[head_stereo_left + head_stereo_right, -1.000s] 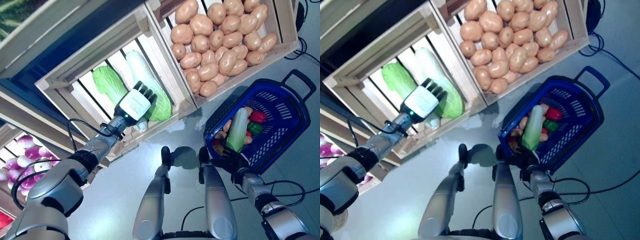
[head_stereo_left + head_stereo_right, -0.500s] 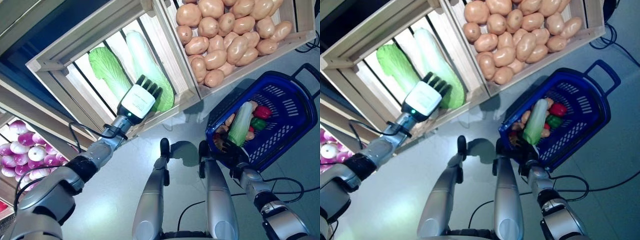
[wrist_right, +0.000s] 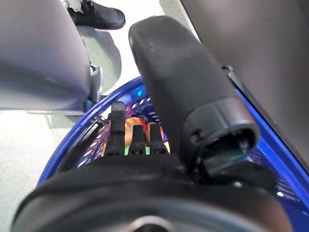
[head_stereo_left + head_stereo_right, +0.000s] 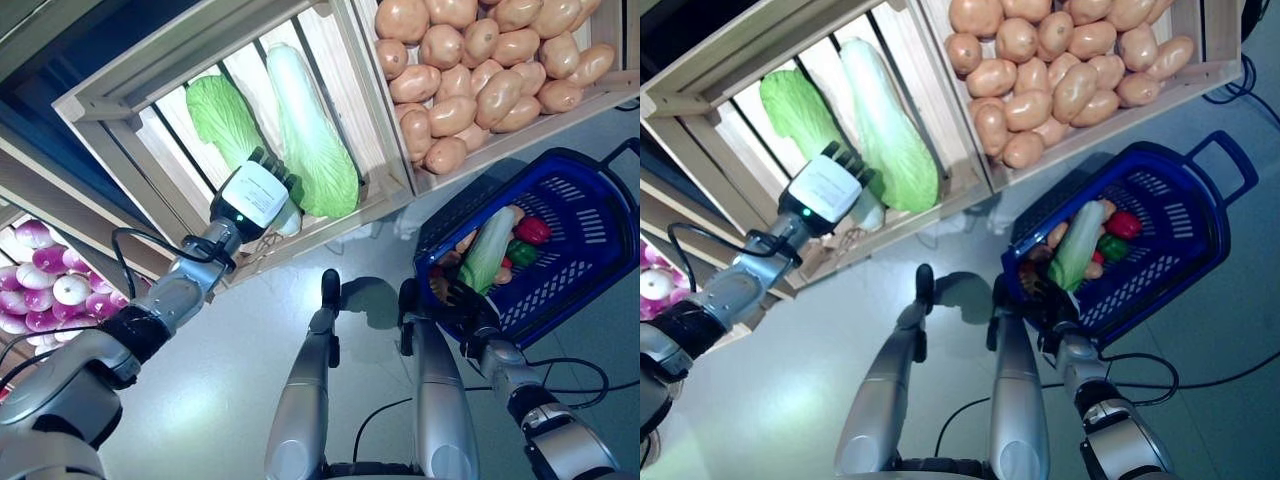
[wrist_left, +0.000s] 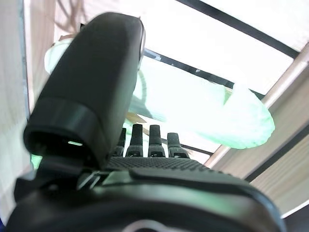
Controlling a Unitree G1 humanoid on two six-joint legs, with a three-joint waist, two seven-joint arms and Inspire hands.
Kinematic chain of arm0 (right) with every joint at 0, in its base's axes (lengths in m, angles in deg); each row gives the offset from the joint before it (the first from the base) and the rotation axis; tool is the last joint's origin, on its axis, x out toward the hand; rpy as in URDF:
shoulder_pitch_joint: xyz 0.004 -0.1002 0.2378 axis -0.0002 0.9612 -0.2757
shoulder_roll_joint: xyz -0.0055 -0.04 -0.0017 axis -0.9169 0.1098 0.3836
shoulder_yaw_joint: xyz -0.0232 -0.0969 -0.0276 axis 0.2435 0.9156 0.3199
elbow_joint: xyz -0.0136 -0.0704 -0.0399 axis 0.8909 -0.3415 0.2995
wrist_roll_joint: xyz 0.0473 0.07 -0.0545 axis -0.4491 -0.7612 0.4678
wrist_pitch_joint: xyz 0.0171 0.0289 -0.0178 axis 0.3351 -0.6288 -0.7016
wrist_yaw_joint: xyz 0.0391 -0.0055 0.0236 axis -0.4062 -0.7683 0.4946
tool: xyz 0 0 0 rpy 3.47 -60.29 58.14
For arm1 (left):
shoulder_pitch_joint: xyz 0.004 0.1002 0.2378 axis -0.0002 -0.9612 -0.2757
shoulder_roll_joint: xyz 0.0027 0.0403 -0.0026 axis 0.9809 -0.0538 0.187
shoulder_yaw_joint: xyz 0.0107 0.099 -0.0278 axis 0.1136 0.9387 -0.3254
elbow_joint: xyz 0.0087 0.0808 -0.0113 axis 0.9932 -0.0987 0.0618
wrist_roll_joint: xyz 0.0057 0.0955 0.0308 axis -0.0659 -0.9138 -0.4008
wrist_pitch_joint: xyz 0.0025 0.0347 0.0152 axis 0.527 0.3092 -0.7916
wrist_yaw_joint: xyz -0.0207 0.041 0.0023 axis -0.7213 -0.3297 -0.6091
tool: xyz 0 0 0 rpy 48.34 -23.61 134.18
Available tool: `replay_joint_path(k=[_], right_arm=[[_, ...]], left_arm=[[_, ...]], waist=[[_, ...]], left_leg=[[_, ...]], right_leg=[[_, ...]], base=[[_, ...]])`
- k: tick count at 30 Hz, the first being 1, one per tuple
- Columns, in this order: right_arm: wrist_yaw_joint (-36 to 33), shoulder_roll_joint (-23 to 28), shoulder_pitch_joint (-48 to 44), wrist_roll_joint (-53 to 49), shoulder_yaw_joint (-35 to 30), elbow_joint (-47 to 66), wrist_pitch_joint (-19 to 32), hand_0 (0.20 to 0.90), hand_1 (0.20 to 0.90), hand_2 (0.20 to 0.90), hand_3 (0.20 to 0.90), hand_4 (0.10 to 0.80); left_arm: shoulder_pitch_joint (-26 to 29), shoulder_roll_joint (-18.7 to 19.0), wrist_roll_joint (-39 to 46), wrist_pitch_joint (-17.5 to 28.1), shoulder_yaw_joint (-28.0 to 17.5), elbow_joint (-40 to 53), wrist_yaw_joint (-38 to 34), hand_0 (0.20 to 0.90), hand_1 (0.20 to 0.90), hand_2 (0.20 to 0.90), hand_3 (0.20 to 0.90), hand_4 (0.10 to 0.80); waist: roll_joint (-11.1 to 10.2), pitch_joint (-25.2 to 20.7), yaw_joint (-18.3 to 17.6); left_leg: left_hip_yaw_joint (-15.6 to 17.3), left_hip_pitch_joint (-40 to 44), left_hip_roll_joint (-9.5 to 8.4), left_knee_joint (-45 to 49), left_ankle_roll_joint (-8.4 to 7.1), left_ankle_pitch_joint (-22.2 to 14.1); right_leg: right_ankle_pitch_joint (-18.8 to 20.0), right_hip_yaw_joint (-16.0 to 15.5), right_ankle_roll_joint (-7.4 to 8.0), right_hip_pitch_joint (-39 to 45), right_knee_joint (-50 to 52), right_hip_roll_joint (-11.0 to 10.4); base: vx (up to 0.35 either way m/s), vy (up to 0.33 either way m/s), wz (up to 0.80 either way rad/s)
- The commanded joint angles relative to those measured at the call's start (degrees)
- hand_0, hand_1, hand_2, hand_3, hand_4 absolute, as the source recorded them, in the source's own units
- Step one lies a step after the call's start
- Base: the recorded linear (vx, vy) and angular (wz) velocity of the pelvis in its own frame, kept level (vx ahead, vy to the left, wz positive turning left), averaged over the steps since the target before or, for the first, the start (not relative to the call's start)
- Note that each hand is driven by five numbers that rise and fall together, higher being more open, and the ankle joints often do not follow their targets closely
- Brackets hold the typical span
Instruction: Put vegetables into the basket
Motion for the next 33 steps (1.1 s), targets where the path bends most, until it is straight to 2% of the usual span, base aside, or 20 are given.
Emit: replay_joint_path(k=[1, 6, 10, 17, 23, 25, 30, 33], right_arm=[[0.76, 0.11, 2.89, -1.99, -2.47, 1.28, 2.42, 0.900, 0.900, 0.900, 0.900, 0.800], [1.89, -0.48, 1.80, -3.23, -2.38, 1.64, 3.56, 0.900, 0.900, 0.900, 0.900, 0.800], [1.79, -1.03, 1.40, -2.99, -1.97, 2.84, 4.32, 0.900, 0.900, 0.900, 0.900, 0.800], [0.81, -0.35, 0.62, -1.91, -1.30, 4.01, 3.62, 0.900, 0.900, 0.900, 0.900, 0.800], [0.55, 0.02, -0.08, 0.12, -0.32, 3.35, 2.35, 0.900, 0.900, 0.900, 0.900, 0.800], [0.29, 0.35, -0.15, 0.11, -0.20, 2.93, 2.06, 0.900, 0.900, 0.900, 0.900, 0.800], [0.38, 0.79, -0.03, 0.16, -0.31, 2.69, 1.56, 0.900, 0.900, 0.900, 0.900, 0.800], [0.55, 0.74, -0.21, 0.05, 0.03, 2.59, 1.89, 0.900, 0.900, 0.900, 0.900, 0.800]], left_arm=[[3.90, 6.11, -3.36, -1.43, -6.62, 6.08, 0.53, 0.900, 0.900, 0.900, 0.900, 0.800], [7.20, 6.76, -3.48, 0.79, -5.17, 5.62, 4.01, 0.900, 0.900, 0.900, 0.900, 0.800], [7.71, 6.51, -4.69, 2.36, -4.53, 3.58, 3.44, 0.900, 0.900, 0.900, 0.900, 0.800], [6.15, 4.55, -5.26, 1.53, -3.55, -2.10, -4.48, 0.900, 0.900, 0.900, 0.900, 0.800], [8.73, 2.14, -6.38, 1.67, -1.49, -8.28, -8.84, 0.900, 0.900, 0.900, 0.900, 0.800], [9.29, 1.31, -5.74, 3.06, -1.08, -10.52, -10.43, 0.900, 0.900, 0.900, 0.900, 0.800], [9.25, -0.28, -6.79, 2.80, -0.67, -13.60, -11.87, 0.900, 0.900, 0.900, 0.900, 0.800], [9.37, -1.22, -7.98, 2.98, -0.50, -16.59, -15.60, 0.900, 0.900, 0.900, 0.900, 0.800]], waist=[[0.17, -0.11, 0.53], [0.10, -0.11, 0.53], [-0.36, -0.11, 0.37], [-0.71, -0.11, -0.20], [-1.33, -0.11, -0.99], [-1.50, -0.11, -1.24], [-1.66, -0.11, -1.61], [-1.81, -0.11, -1.96]], left_leg=[[2.94, -2.62, -1.66, 9.37, 1.16, -7.42], [2.91, -3.16, -1.73, 9.66, 1.31, -7.46], [2.96, -3.95, -1.52, 10.24, 1.49, -7.59], [3.12, -5.39, -0.98, 10.44, 1.47, -7.18], [3.28, -6.34, -0.64, 10.54, 1.62, -6.80], [3.33, -6.57, -0.59, 10.34, 1.64, -6.60], [3.33, -6.63, -0.69, 9.61, 1.56, -6.17], [3.51, -7.03, -0.57, 9.53, 1.52, -6.08]], right_leg=[[8.62, 0.72, 1.58, 4.26, -9.94, -1.37], [8.64, 0.37, 1.67, 3.62, -9.40, -1.47], [8.77, 0.51, 1.69, 2.66, -8.88, -1.16], [8.96, 1.31, 1.53, 0.82, -8.28, -0.23], [9.36, 1.98, 1.52, -0.53, -8.11, 0.42], [9.49, 2.15, 1.53, -0.84, -8.21, 0.68], [9.79, 2.48, 1.60, -1.06, -8.67, 1.05], [9.88, 2.64, 1.47, -1.57, -8.91, 1.16]], base=[[0.000, 0.000, 0.00], [0.000, -0.008, 0.01], [-0.004, -0.008, 0.02], [-0.005, 0.020, 0.00], [-0.004, 0.024, -0.02], [-0.008, 0.034, -0.07], [0.014, 0.020, -0.08], [0.006, 0.010, -0.03]])
